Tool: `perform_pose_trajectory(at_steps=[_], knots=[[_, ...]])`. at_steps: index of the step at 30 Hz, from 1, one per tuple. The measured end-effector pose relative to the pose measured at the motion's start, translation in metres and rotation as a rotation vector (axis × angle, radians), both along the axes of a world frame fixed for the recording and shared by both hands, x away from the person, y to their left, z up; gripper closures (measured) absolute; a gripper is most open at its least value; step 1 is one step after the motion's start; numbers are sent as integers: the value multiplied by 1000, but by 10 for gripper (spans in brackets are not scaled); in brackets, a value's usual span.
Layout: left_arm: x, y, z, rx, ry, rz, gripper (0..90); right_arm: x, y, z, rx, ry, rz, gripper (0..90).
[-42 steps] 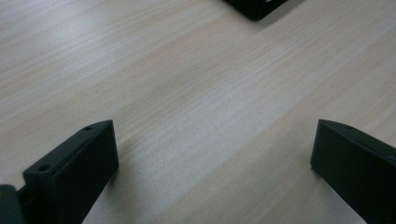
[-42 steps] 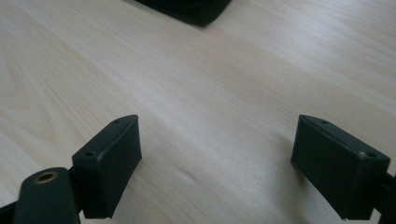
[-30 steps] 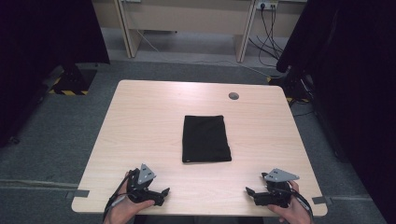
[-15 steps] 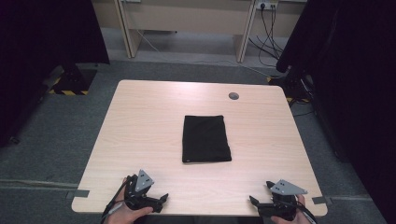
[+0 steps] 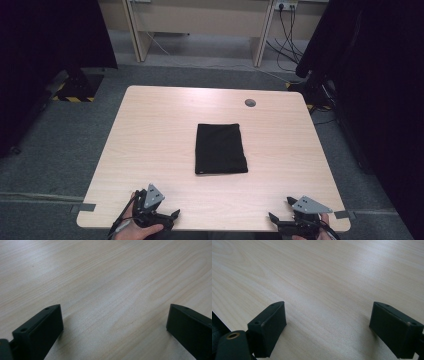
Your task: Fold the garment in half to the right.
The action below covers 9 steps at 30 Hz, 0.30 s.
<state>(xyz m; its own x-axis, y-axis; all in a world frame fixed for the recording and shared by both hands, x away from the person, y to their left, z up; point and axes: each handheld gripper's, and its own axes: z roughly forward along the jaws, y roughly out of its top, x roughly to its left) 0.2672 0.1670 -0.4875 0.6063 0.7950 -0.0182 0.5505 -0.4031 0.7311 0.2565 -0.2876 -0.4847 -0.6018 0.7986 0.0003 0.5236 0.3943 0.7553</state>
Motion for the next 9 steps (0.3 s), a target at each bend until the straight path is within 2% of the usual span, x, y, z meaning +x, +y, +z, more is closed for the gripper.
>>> perform_pose_trajectory(at_steps=[9], knots=[[0, 1, 0, -1, -2, -4, 0, 0, 0, 0, 1, 0, 0, 141]])
